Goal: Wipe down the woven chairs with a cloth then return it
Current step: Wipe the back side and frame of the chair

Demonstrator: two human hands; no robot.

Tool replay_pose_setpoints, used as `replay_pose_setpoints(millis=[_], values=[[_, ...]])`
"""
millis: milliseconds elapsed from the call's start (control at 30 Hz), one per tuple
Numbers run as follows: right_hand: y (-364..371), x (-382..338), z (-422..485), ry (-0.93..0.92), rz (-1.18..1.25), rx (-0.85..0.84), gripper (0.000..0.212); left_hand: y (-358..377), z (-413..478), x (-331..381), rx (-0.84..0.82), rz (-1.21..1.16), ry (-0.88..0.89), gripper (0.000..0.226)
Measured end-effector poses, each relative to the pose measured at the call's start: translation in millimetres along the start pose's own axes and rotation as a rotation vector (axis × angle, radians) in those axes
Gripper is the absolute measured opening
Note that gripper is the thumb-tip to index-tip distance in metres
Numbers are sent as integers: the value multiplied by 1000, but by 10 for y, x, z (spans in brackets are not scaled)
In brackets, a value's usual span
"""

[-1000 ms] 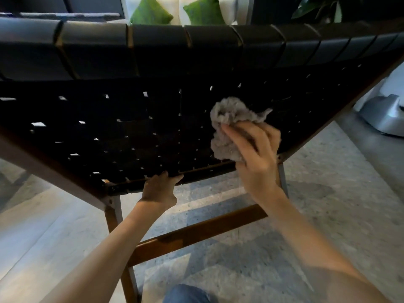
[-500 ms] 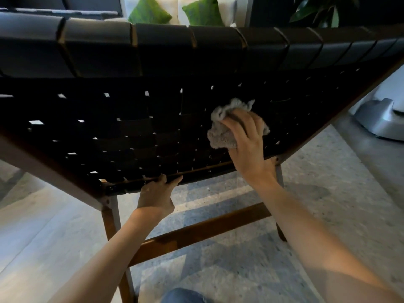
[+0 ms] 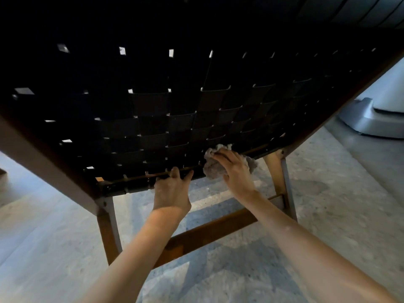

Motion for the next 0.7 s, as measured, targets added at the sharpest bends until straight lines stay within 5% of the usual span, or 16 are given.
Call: replay_pose_setpoints(millis=[233,467,600,700], values=[[-217,-165,87,85,-52,-299,55,-5,23,9,-97,-36,-27,66],[-1171,-531,100,-77,-93,377,65,-112,72,-24,-135,-35,37,62],[-1585,-559,297,-235,-32,731,29,-131,120,-18,-169,-2,27,59],[-1693,-517,450,-278,52,881,37,-164,134,69,-212,53,-28,58]])
Point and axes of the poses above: each hand's wrist, its own z-axis towards the middle knuckle, its own y-axis out of the palm, x = y × z, the point moved 4 cm from there along z, towards the middle knuckle, and after that the axes turned 3 degrees about z, right-handed, at the moved point
